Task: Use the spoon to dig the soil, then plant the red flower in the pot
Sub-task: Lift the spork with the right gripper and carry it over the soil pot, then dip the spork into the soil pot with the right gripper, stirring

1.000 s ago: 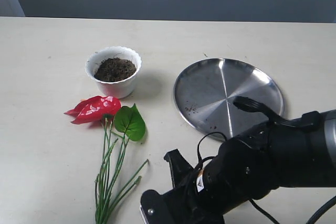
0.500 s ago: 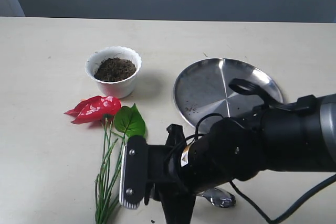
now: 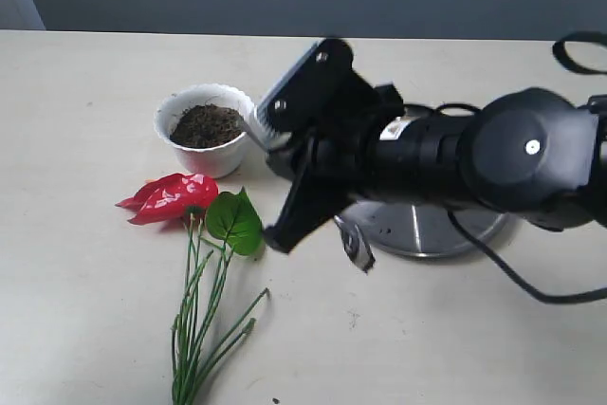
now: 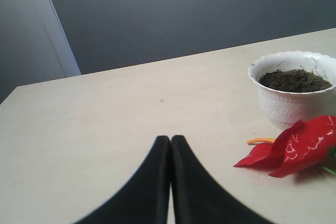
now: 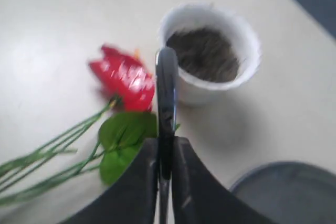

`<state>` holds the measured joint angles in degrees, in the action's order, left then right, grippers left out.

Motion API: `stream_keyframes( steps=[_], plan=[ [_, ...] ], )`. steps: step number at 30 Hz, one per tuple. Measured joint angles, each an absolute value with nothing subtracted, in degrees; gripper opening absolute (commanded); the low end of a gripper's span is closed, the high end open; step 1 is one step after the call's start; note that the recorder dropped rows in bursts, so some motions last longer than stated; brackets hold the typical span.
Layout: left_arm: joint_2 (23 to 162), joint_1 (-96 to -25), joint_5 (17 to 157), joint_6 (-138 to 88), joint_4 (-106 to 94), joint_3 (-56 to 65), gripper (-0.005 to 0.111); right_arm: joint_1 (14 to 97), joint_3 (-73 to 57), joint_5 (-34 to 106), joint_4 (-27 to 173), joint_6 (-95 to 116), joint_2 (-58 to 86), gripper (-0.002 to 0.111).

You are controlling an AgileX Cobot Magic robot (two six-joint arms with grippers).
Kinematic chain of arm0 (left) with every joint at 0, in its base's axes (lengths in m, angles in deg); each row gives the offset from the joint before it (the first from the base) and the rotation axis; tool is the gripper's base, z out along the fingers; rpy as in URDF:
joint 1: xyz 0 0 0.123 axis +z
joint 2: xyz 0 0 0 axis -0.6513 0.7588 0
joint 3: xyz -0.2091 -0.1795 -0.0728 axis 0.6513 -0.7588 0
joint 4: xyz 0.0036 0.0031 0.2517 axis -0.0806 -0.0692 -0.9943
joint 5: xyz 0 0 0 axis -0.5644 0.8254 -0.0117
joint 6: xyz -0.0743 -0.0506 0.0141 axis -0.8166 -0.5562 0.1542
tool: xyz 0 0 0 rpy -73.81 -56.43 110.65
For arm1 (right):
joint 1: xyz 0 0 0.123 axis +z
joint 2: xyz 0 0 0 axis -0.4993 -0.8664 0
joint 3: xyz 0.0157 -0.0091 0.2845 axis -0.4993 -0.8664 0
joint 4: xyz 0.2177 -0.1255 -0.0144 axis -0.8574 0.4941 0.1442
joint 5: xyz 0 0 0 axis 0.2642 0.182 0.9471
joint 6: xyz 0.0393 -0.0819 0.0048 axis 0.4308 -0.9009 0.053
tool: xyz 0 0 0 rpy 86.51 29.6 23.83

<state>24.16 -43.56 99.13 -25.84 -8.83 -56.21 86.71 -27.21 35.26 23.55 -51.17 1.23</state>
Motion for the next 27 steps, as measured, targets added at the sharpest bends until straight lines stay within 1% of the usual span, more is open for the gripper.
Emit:
stream_keyframes(
  steps=[7, 10, 14, 17, 20, 27],
  plan=[
    [24.2, -43.6, 99.1, -25.8, -8.8, -56.2, 0.000, 86.7, -18.9, 22.3, 24.1, -47.1, -0.8, -0.001],
    [24.2, -43.6, 99.1, -25.8, -8.8, -56.2, 0.000, 86.7, -15.8, 14.1, 29.4, -36.6, -4.2, -0.001],
    [24.2, -43.6, 99.1, -25.8, -8.8, -56.2, 0.000, 86.3, -11.5, 3.4, 42.5, -17.7, -10.2, -0.001],
    [24.2, -43.6, 99.1, -25.8, -8.8, -56.2, 0.000, 85.9, -7.3, 0.7, 50.5, -8.5, -16.0, -0.001],
    [24.2, -43.6, 99.1, -25.8, -8.8, -56.2, 0.000, 85.7, -2.7, -1.0, 55.3, -4.2, -22.0, -0.001],
    [24.2, -43.6, 99.1, -25.8, -8.8, -56.2, 0.000, 85.6, 7.4, -0.8, 58.6, 0.4, -32.6, -0.001]
  ],
)
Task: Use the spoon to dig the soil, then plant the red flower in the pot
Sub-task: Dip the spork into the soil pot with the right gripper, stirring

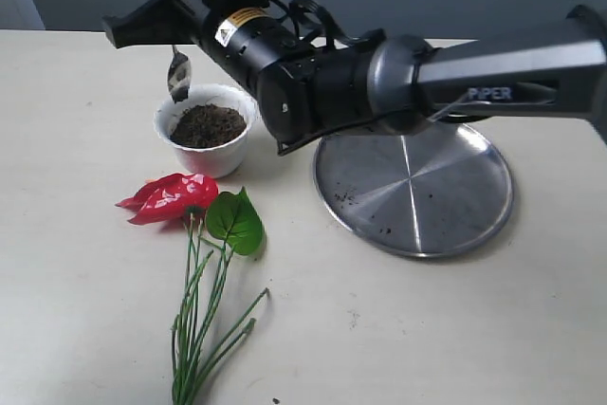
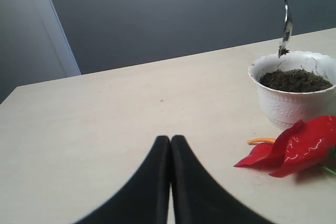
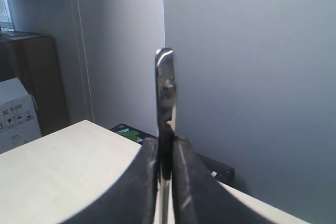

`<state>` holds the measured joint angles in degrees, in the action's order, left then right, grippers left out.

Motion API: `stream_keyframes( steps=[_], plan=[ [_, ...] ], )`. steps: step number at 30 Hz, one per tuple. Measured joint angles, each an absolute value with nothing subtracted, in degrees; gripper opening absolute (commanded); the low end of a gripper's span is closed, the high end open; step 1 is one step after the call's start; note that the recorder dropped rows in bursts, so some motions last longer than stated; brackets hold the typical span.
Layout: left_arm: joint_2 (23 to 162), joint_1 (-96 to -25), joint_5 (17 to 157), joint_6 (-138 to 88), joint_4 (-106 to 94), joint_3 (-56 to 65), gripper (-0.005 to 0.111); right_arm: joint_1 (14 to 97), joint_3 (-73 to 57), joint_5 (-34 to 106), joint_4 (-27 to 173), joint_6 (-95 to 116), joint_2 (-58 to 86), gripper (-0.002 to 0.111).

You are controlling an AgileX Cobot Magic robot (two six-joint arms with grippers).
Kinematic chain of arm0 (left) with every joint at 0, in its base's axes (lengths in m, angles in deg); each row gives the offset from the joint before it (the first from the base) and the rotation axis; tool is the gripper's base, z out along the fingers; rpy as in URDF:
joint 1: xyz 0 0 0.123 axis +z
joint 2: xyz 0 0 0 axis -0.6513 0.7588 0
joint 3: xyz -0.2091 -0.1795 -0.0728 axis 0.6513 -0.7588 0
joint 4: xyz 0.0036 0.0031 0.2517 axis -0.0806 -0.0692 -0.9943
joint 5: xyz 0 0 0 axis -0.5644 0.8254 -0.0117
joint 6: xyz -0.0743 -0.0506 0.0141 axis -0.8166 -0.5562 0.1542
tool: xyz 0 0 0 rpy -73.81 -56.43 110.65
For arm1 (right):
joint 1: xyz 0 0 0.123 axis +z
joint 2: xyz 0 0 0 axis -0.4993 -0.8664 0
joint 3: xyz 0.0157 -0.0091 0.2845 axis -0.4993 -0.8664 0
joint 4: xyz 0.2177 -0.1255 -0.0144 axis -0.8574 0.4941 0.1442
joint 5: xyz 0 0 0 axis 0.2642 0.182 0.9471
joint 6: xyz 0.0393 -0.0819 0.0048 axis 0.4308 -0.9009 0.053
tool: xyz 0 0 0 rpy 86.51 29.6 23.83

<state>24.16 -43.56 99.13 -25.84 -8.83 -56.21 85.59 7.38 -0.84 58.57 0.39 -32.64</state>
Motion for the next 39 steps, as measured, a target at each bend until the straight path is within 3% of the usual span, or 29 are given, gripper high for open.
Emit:
stream_keyframes(
  steps=[9, 29, 39],
  plan=[
    [24.2, -43.6, 99.1, -25.8, -8.8, -56.2, 0.000, 85.6, 13.7, 0.4, 57.5, -0.3, -38.7, -0.001],
    [24.2, -43.6, 99.1, -25.8, -8.8, -56.2, 0.000, 84.6, 13.9, 2.4, 46.9, -10.8, -41.9, -0.001],
    [24.2, -43.6, 99.1, -25.8, -8.8, -56.2, 0.000, 83.9, 14.2, 4.6, 47.3, -10.9, -36.1, -0.001]
  ],
)
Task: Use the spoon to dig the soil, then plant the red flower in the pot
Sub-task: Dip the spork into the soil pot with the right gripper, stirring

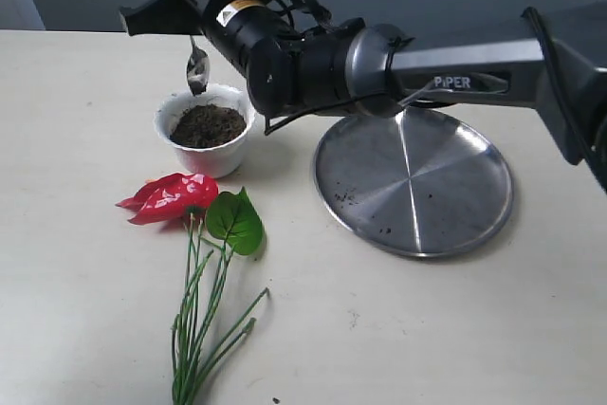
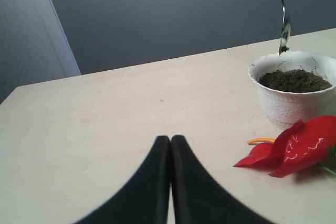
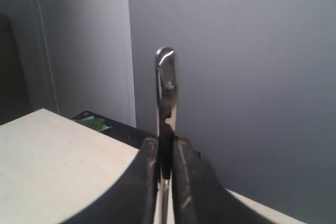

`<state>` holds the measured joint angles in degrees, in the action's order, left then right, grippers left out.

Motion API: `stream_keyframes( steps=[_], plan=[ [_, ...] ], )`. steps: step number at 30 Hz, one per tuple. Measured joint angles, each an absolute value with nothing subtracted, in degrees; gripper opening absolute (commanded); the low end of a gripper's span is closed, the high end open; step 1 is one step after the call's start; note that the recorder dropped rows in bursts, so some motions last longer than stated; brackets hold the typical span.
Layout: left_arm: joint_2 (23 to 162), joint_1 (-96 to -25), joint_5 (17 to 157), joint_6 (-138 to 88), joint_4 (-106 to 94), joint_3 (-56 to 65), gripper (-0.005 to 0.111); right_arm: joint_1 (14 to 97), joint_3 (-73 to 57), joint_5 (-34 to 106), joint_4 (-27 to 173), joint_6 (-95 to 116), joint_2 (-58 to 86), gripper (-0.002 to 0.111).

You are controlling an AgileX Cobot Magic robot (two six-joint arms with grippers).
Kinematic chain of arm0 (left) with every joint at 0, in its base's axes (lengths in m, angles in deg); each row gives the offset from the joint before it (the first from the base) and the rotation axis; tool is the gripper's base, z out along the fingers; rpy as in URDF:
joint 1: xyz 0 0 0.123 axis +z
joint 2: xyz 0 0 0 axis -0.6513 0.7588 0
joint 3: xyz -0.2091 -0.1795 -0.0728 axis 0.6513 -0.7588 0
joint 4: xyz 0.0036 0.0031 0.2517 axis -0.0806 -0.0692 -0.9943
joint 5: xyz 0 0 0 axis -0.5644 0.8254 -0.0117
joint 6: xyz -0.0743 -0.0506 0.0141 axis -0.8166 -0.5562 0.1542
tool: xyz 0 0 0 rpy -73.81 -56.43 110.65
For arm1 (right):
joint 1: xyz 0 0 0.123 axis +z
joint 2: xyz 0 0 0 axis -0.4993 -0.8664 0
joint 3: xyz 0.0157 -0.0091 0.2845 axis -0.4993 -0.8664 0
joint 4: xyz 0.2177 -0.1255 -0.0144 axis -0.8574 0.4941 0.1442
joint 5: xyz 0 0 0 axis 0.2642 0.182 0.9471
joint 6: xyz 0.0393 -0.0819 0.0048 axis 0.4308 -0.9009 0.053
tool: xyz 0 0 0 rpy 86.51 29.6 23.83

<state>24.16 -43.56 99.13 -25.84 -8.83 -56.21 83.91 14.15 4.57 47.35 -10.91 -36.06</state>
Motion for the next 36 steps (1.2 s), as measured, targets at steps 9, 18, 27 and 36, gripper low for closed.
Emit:
stream_keyframes(
  steps=[9, 18, 27, 36],
  plan=[
    [24.2, -43.6, 99.1, -25.8, -8.8, -56.2, 0.000, 83.9, 12.6, 4.7, 47.8, -11.0, -37.1, -0.001],
    [24.2, -43.6, 99.1, -25.8, -8.8, -56.2, 0.000, 83.9, 12.4, 4.3, 49.2, -8.6, -39.9, -0.001],
    [24.2, -43.6, 99.1, -25.8, -8.8, -56.2, 0.000, 83.9, 12.1, 3.4, 51.8, -8.4, -34.7, -0.001],
    [24.2, -43.6, 99.1, -25.8, -8.8, -56.2, 0.000, 83.9, 12.1, 3.0, 52.7, -8.3, -33.0, -0.001]
  ],
)
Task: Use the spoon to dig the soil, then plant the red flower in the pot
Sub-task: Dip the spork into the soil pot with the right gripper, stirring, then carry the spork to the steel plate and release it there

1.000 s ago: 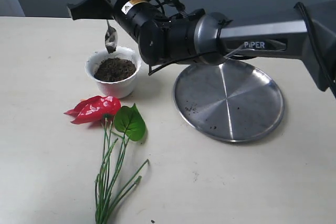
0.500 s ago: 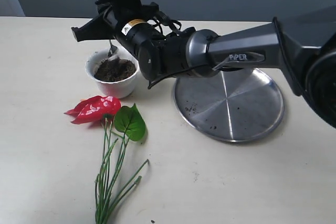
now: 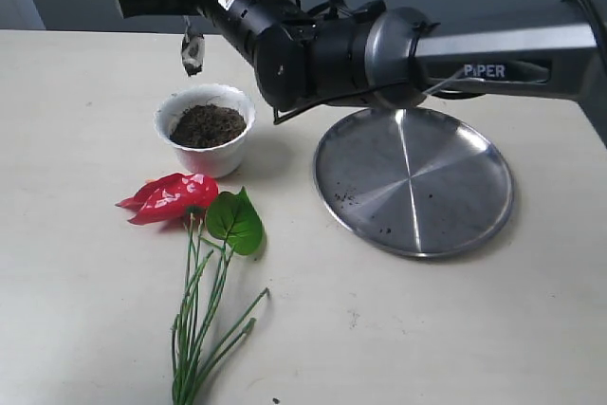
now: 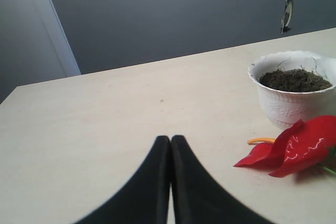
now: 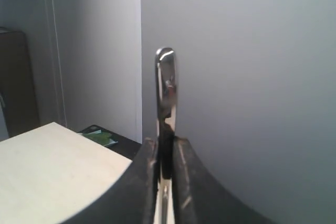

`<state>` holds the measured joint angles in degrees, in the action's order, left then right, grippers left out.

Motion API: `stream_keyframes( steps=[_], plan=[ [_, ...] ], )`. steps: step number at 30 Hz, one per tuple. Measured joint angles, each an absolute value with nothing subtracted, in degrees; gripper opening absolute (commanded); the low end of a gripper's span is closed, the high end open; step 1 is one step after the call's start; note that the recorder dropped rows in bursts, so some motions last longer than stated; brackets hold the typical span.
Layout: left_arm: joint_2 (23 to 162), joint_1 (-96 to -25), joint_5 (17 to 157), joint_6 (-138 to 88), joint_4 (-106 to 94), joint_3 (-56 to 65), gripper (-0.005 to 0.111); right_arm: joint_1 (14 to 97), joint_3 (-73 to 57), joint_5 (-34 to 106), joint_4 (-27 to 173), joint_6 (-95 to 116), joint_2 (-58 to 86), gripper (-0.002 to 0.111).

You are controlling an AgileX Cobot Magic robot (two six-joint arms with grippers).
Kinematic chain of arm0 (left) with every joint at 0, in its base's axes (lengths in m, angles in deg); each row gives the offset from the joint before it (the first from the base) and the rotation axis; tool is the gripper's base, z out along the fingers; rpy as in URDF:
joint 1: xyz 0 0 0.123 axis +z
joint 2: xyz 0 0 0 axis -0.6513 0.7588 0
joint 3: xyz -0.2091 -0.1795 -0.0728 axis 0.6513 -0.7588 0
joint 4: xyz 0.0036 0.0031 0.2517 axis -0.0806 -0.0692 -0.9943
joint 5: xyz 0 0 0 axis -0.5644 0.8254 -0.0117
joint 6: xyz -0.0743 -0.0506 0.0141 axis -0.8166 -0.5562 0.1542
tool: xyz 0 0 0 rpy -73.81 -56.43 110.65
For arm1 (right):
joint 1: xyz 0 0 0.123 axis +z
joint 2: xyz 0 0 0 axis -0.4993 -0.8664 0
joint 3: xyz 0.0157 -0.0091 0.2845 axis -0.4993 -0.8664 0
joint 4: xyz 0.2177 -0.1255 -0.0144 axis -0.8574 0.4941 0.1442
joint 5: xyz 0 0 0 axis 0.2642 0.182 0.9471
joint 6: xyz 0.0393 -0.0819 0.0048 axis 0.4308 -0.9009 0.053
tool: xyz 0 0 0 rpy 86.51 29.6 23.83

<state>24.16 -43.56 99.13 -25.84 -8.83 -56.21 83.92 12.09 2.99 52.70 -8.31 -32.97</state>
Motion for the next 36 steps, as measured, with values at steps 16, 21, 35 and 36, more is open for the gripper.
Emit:
stream_keyframes(
  steps=[16, 21, 35, 36],
  plan=[
    [24.2, -43.6, 99.1, -25.8, -8.8, -56.2, 0.000, 83.9, 12.1, 4.4, 52.7, -6.8, -39.7, -0.001],
    [24.2, -43.6, 99.1, -25.8, -8.8, -56.2, 0.000, 83.9, 12.1, 4.4, 53.0, -6.7, -36.9, -0.001],
    [24.2, -43.6, 99.1, -25.8, -8.8, -56.2, 0.000, 69.7, 12.1, 51.7, 42.6, -8.6, -20.9, -0.001],
    [24.2, -43.6, 99.1, -25.8, -8.8, -56.2, 0.000, 66.5, 12.1, 57.0, 43.2, -8.3, -20.4, -0.001]
  ],
)
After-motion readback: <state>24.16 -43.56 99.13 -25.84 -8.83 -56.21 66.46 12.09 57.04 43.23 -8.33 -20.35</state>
